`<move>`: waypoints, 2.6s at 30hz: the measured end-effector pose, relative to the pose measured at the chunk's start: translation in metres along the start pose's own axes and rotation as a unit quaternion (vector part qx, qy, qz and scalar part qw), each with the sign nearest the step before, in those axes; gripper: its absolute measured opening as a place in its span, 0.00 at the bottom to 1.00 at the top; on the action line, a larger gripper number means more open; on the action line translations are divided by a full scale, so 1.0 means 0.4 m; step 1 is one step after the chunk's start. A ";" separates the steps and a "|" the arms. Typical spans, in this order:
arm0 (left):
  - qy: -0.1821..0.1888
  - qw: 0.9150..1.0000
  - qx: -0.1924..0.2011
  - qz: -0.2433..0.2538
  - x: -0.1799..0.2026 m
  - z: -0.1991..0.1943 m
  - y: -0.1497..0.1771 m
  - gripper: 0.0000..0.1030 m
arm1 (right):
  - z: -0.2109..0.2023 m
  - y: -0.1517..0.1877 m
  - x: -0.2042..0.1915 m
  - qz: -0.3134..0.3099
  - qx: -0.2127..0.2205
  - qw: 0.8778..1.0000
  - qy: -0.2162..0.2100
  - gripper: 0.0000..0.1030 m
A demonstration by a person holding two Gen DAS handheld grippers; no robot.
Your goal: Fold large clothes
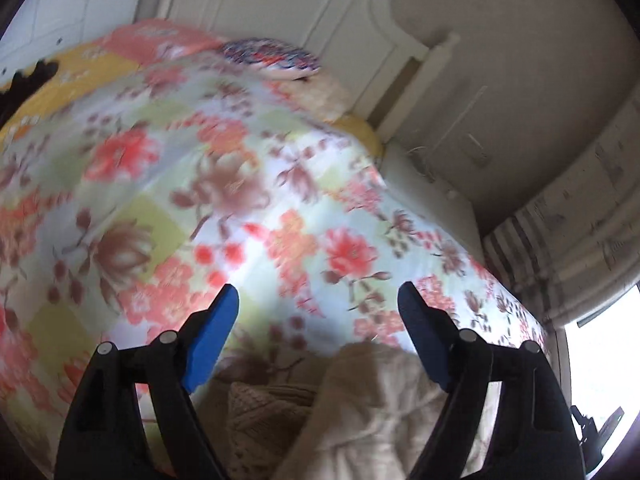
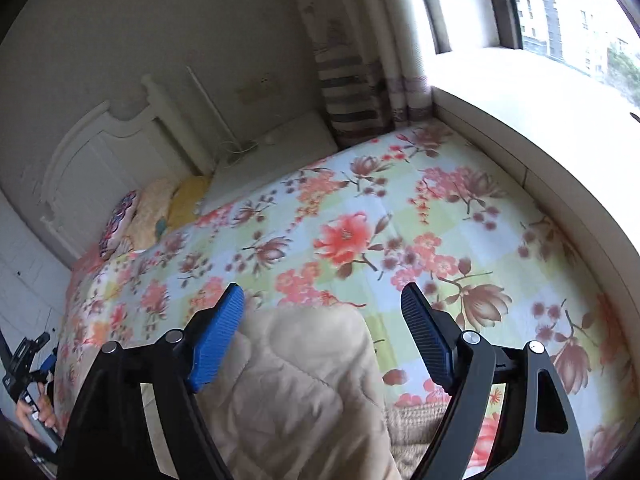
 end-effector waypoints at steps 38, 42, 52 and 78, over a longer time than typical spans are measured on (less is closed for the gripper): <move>-0.009 0.945 -0.120 0.303 0.323 0.253 0.394 0.98 | 0.064 0.370 -0.428 -0.327 -0.020 0.945 -0.002 0.93; -0.003 0.948 -0.125 0.294 0.323 0.256 0.390 0.98 | 0.061 0.376 -0.428 -0.326 -0.023 0.945 -0.003 0.93; -0.005 0.948 -0.123 0.293 0.318 0.260 0.386 0.98 | 0.016 0.317 -0.439 -0.311 -0.015 0.950 0.034 0.90; -0.104 0.971 -0.078 0.201 0.112 0.199 0.197 0.98 | 0.133 0.290 -0.509 -0.306 -0.004 0.951 0.048 0.90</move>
Point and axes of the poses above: each gripper's, at about its wrist camera, not at the fingertips, and z roughly the way its jaws point, x to its right, y to its underside, the point moved 9 cm from there along z, roughly the way its jaws point, and after that the axes turned 12 degrees about y, right-handed, at the moved point
